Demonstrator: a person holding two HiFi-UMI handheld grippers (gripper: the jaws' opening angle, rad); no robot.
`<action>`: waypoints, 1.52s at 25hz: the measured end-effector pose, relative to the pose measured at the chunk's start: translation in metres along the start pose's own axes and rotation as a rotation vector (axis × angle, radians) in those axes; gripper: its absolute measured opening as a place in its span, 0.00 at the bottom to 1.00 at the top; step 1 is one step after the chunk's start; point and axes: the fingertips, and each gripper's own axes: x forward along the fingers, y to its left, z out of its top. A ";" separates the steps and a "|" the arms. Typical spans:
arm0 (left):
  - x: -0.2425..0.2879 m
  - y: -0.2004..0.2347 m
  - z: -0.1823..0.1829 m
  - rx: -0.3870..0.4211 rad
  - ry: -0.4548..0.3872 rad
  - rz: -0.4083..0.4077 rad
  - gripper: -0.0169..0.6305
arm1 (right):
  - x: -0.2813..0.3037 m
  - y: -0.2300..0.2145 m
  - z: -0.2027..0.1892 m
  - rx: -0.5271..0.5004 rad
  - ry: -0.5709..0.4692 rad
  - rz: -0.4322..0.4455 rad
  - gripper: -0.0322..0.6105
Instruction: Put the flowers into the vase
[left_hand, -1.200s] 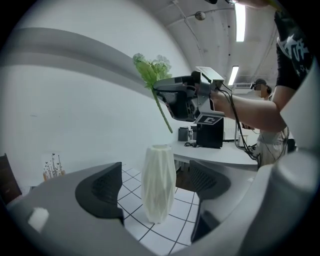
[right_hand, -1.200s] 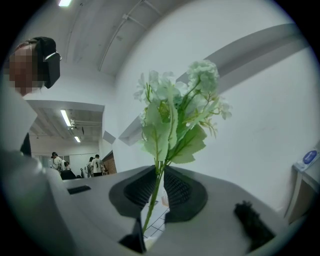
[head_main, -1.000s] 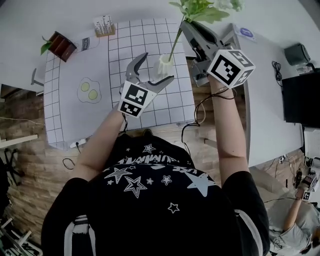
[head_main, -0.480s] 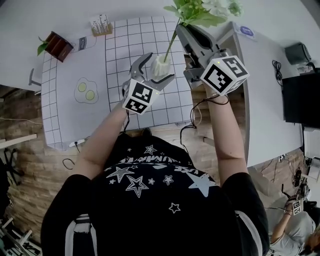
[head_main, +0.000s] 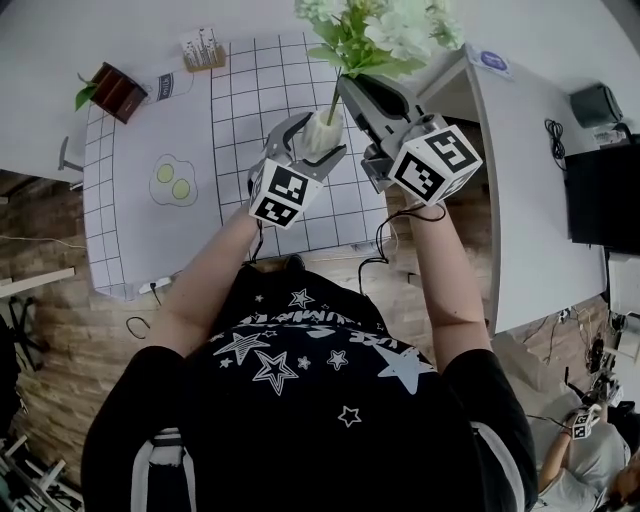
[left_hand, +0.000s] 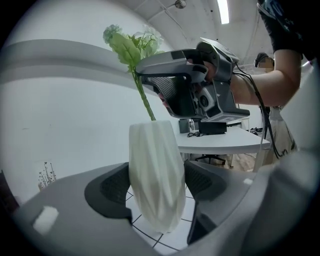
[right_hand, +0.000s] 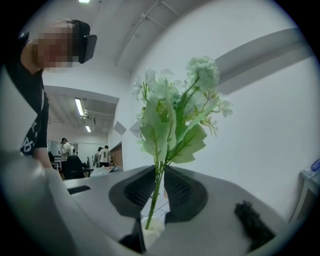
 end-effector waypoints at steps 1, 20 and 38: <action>-0.001 -0.001 0.000 -0.002 -0.001 -0.002 0.56 | 0.000 0.001 -0.005 -0.005 0.009 -0.001 0.14; -0.002 0.003 0.001 -0.043 -0.015 -0.006 0.55 | -0.011 0.021 -0.082 -0.172 0.308 -0.064 0.16; -0.003 0.007 0.001 -0.111 -0.056 -0.008 0.55 | -0.032 0.021 -0.092 -0.070 0.301 -0.142 0.21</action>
